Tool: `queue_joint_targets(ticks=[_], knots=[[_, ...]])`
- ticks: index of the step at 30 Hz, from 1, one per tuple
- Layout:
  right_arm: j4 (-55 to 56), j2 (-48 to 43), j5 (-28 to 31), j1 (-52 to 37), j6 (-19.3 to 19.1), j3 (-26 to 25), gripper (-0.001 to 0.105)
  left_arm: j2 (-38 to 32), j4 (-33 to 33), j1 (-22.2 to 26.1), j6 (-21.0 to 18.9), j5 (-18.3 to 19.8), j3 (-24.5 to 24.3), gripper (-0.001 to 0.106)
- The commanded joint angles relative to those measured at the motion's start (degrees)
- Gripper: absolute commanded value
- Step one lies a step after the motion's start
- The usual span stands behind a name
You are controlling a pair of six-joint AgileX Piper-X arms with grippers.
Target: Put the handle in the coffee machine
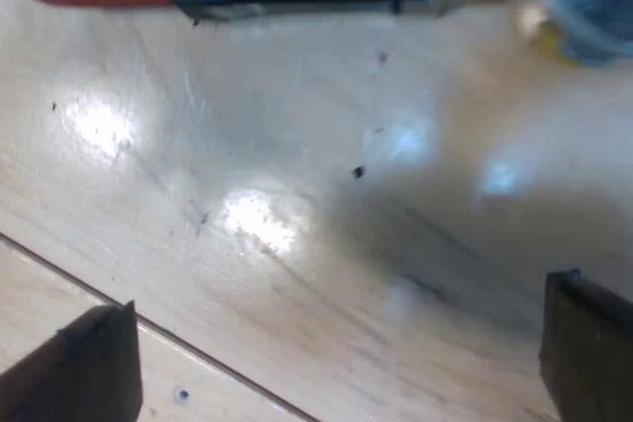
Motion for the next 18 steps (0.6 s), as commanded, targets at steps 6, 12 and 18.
queue_joint_targets(ticks=[6,12,18], knots=[[4.22,-2.01,2.22,-5.42,-0.41,-0.39,0.083,-0.13,0.09,0.11,0.28,-0.12,-0.34,0.083],[3.82,-2.01,1.50,-9.80,-4.33,-0.39,0.083,-0.13,-2.31,0.11,-1.44,-0.12,-0.34,0.083],[2.34,-1.23,-1.63,-15.48,-9.36,-0.39,0.083,-0.13,-5.52,0.11,-3.00,-0.24,1.67,0.083]])
